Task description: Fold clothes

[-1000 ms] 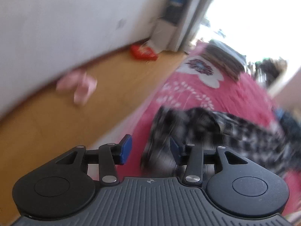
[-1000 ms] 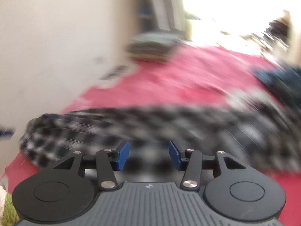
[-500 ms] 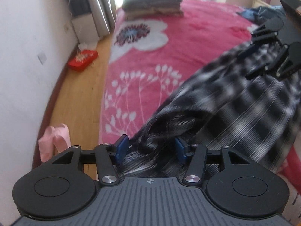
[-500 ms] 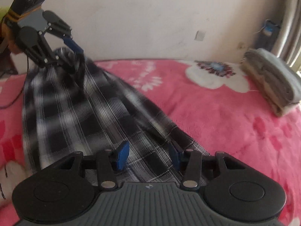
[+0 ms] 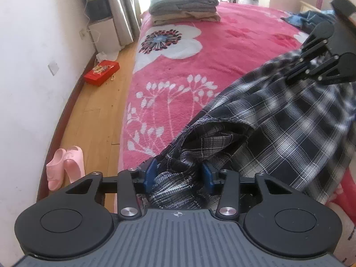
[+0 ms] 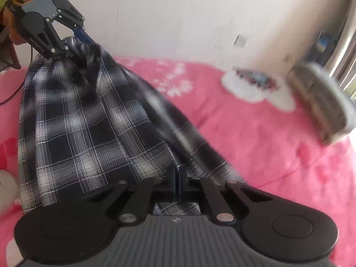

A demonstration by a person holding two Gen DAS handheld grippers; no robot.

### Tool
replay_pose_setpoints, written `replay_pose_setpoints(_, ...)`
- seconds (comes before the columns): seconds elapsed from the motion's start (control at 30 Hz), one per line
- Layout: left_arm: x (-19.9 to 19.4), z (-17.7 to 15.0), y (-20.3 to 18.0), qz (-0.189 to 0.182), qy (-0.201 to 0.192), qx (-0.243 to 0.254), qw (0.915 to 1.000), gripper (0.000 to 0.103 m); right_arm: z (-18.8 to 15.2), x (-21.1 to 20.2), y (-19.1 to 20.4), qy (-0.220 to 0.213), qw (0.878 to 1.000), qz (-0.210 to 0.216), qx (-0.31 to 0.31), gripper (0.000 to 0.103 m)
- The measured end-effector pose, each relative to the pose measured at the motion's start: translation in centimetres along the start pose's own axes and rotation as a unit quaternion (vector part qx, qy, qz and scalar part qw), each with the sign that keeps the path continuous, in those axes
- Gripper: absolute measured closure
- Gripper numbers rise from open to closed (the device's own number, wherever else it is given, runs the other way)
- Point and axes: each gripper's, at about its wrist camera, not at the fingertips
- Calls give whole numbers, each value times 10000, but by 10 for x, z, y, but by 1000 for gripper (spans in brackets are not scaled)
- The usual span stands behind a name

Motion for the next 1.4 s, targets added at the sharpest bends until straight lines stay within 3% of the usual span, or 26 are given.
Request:
replay_pose_setpoints(0.23,-4,-2,-1,-28,-112,-67,9999,63,14,-27,7,-342,9949,-921,-245,102)
replay_pose_setpoints(0.37,-3,-3,-2,48,-108,-97,9999,64,27,-18,4,-354,9921,-1137,-393,102)
replay_pose_setpoints(0.77,4,-7,-5,399,27,77,9992,66,19,58,-4,-163,9938,-1082,-206,102)
replay_pose_setpoints(0.9,6,-10,-7,472,99,149,9987,65,10,63,-6,-459,9937,-995,222,101)
replay_pose_setpoints(0.97,6,-9,-5,470,141,103,9987,64,7,55,-13,-597,9911,-966,689,92)
replay_pose_setpoints(1.03,3,-6,-3,474,189,-1,9987,57,4,40,-20,-802,9835,-1042,1242,65)
replay_pose_setpoints(1.2,-15,4,8,610,103,-419,9972,53,-27,-20,-31,-1665,9455,-981,2622,52)
replay_pose_setpoints(1.4,-38,29,6,773,-246,-746,9939,52,-101,-82,-64,-1794,8870,-940,4149,51)
Point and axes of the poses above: each gripper's, at about its wrist camera, not at the fingertips, and x roughly the way its jaws point, y to its left, z to its top, and after that the axes turned 7 degrees about y, right-handed
